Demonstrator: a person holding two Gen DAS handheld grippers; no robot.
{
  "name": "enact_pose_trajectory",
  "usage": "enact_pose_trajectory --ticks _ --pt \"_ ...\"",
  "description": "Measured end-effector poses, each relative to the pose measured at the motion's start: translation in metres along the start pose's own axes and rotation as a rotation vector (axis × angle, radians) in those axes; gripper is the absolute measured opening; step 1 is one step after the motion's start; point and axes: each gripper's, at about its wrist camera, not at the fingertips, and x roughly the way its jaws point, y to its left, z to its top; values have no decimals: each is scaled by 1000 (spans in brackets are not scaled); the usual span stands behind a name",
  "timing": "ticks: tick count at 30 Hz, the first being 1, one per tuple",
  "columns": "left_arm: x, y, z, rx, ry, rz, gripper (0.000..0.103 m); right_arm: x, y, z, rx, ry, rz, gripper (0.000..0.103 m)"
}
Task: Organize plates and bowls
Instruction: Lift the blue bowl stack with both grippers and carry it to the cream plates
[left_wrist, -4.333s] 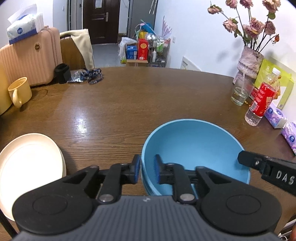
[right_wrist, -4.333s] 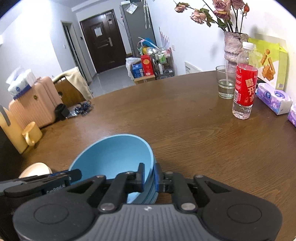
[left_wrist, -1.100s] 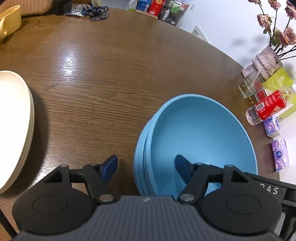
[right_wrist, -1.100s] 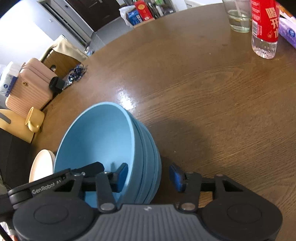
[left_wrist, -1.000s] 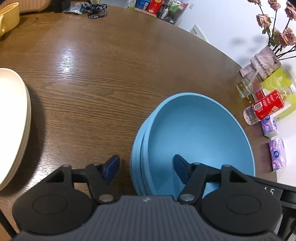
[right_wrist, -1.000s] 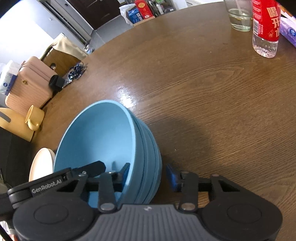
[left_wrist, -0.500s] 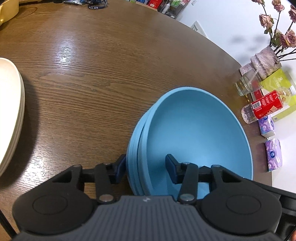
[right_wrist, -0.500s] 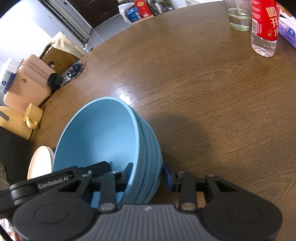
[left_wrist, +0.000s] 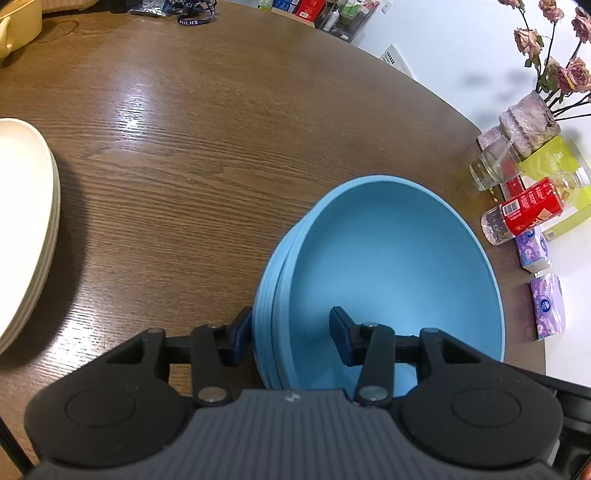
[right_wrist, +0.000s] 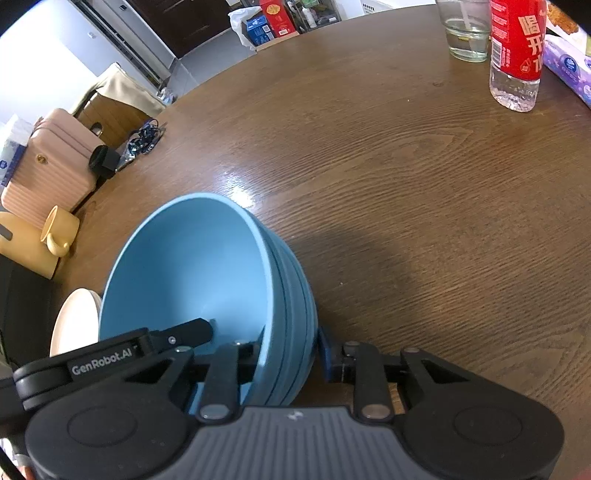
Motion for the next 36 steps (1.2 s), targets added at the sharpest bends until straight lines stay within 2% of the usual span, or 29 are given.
enact_pose_trajectory --ticks 16,36 --pt "-28 1 -11 4 -46 2 45 -22 10 -11 -18 -26 17 23" --pt "-82 25 -33 -15 -130 -1 45 -53 49 -40 -82 -64 40 23"
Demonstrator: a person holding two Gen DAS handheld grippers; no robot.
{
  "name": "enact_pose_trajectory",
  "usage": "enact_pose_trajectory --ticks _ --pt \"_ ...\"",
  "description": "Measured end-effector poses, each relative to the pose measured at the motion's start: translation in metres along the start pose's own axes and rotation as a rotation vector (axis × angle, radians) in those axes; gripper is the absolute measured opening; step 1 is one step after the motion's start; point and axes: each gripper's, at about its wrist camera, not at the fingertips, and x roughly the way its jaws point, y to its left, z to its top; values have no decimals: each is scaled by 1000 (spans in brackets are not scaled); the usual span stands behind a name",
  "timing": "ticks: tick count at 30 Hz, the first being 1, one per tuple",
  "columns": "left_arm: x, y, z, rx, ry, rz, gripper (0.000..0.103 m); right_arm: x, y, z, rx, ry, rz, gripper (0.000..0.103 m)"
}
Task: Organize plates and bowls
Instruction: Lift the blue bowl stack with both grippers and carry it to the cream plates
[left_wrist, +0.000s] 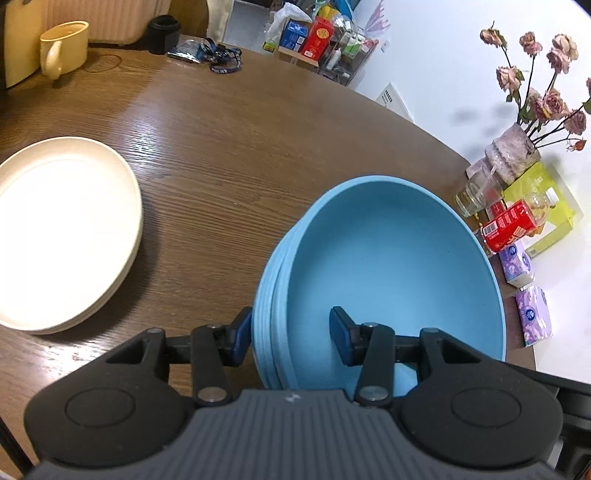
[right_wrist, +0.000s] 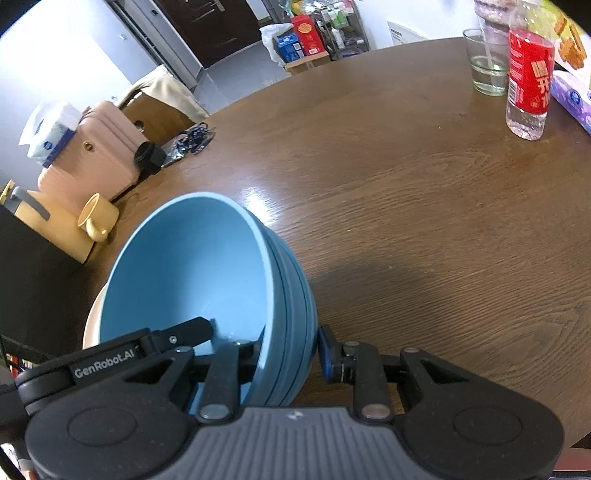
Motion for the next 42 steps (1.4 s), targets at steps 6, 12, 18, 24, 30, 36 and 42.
enact_pose_trajectory --ticks 6,12,18,24,30,36,42 --pt "-18 15 -4 -16 -26 5 45 -6 20 -10 -28 -5 10 23" --pt "-36 30 -7 -31 -57 13 45 -11 40 -19 -55 -11 25 23" --pt "-52 49 -10 -57 -77 14 44 -15 61 -28 -85 -10 30 23" --pt "-69 68 -11 -81 -102 22 44 -16 84 -35 -117 -9 41 23" --pt "-83 91 -10 -108 -121 40 44 -12 110 -41 -149 2 58 23" --pt "-93 115 -4 -138 -133 56 44 -4 137 -44 -177 16 70 23" --pt "-96 136 4 -163 -138 71 44 13 161 -41 -194 33 77 23"
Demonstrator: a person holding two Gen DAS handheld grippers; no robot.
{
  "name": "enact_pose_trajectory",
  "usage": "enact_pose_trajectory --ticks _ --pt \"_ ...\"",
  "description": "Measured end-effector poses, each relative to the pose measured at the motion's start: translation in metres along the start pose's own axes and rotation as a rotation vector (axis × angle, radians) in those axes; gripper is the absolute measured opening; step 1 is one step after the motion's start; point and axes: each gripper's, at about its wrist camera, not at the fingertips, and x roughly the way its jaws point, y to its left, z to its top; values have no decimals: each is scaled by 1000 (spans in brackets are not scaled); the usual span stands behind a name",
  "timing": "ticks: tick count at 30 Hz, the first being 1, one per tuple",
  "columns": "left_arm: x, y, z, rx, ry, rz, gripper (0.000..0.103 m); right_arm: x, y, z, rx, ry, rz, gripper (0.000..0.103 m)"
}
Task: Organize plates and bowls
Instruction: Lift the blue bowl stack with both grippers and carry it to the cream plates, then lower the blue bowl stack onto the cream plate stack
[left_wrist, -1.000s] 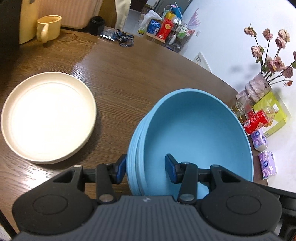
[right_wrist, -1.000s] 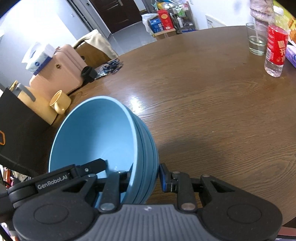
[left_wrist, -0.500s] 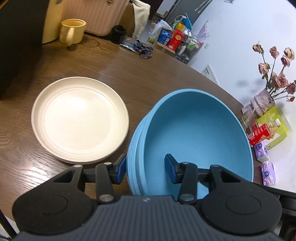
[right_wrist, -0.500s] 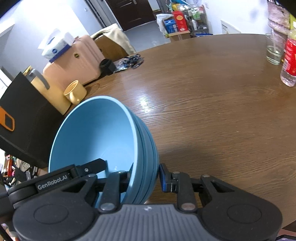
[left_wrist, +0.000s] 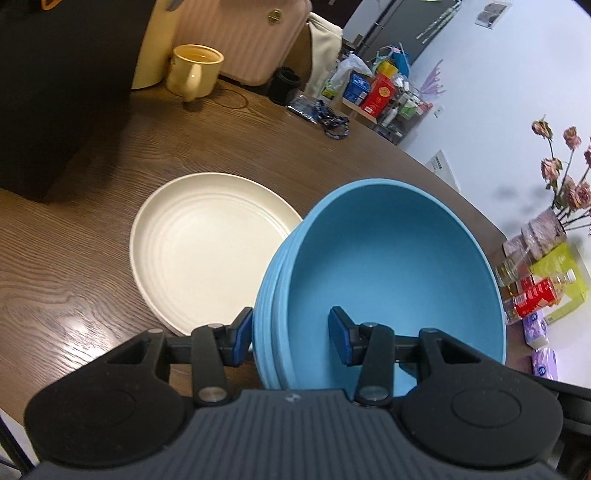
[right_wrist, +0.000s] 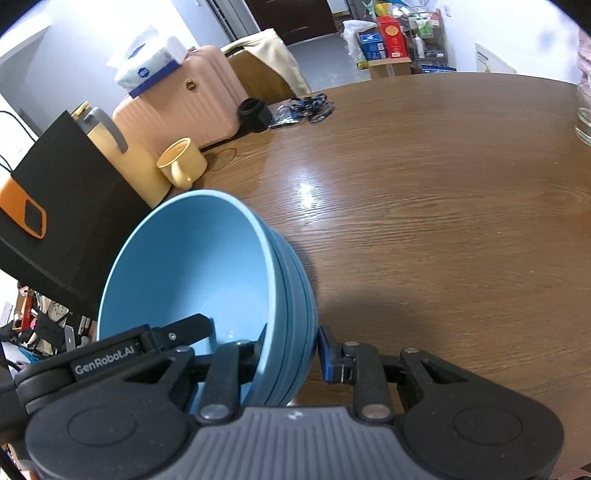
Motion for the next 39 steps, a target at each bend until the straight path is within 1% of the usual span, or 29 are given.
enact_pose_trajectory --ticks 6,15,28,39 --pt "7 19 12 -23 8 13 44 22 13 8 -9 24 3 23" --pt "21 38 29 -41 23 33 44 50 24 18 -9 52 10 23" --pt "44 56 44 -65 48 55 45 86 31 33 -1 96 8 23" --pt "61 67 57 -79 62 65 44 107 35 43 0 117 10 23"
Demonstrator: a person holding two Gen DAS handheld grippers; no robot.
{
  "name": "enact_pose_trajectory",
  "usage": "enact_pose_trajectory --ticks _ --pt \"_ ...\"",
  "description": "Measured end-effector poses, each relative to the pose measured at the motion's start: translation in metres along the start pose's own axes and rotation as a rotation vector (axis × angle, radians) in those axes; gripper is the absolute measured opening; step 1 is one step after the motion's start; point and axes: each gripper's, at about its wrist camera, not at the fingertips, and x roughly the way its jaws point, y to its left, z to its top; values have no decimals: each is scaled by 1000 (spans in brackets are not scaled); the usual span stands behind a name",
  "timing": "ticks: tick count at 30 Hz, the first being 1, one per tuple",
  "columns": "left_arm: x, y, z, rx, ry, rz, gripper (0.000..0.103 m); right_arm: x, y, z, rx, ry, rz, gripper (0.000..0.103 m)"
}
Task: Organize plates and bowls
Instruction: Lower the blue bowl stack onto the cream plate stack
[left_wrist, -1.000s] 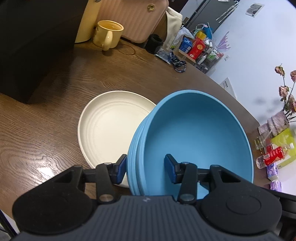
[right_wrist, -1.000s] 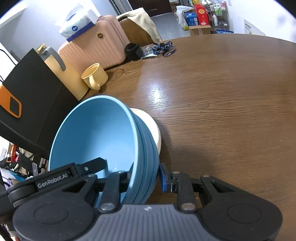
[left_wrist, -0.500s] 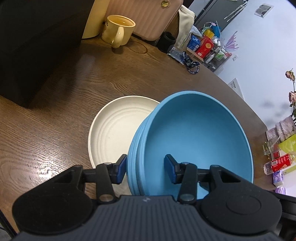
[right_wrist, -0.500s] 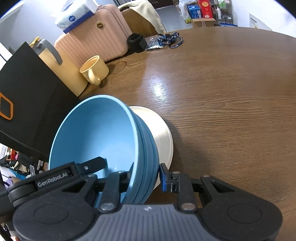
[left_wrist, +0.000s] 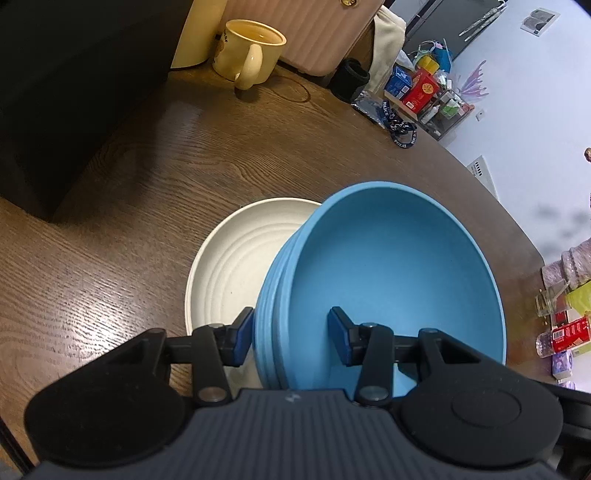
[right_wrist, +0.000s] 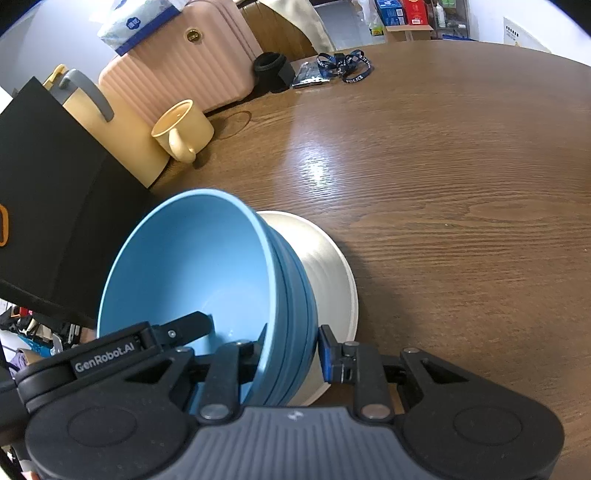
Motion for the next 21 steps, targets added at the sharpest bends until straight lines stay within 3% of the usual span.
enact_pose_trajectory --ticks 21 --pt "10 4 8 3 5 0 43 10 -2 6 3 5 5 23"
